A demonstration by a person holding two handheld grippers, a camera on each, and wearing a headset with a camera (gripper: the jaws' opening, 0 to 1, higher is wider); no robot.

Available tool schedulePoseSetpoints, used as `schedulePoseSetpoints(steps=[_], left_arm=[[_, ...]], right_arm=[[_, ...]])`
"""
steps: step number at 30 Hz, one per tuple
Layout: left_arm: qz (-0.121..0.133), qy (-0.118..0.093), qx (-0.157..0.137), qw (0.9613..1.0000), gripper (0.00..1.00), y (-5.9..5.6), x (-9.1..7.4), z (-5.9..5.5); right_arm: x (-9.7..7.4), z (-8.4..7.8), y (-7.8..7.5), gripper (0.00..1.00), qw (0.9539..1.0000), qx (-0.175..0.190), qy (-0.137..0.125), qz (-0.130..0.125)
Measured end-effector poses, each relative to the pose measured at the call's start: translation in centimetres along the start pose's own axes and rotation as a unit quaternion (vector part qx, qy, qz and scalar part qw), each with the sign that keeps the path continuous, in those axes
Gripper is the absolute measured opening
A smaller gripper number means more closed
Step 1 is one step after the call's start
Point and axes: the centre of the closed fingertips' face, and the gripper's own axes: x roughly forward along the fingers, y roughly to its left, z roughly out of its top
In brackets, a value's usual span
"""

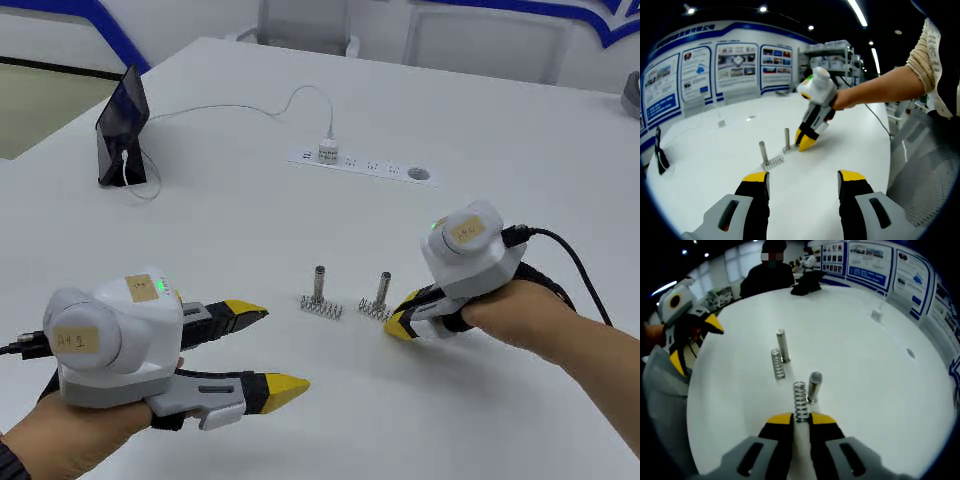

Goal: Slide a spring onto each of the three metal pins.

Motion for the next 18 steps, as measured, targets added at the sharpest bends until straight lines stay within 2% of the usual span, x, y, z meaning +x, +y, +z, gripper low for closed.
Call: schedulePoseSetpoints(steps=[11, 18], left_arm=[[-0.014, 0.001, 0.005, 0.9999, 0.55, -0.5, 0.6, 0.0], [-0.030, 0.004, 0.013, 0.9995, 0.55, -1.1, 1.5, 0.2]], right_arm=[[-0.7, -0.7, 0.8, 0.12, 0.9999, -0.004, 0.015, 0.003], [-1.8, -1.2, 2.3, 0.12, 0.9995, -0.021, 0.019, 0.012]])
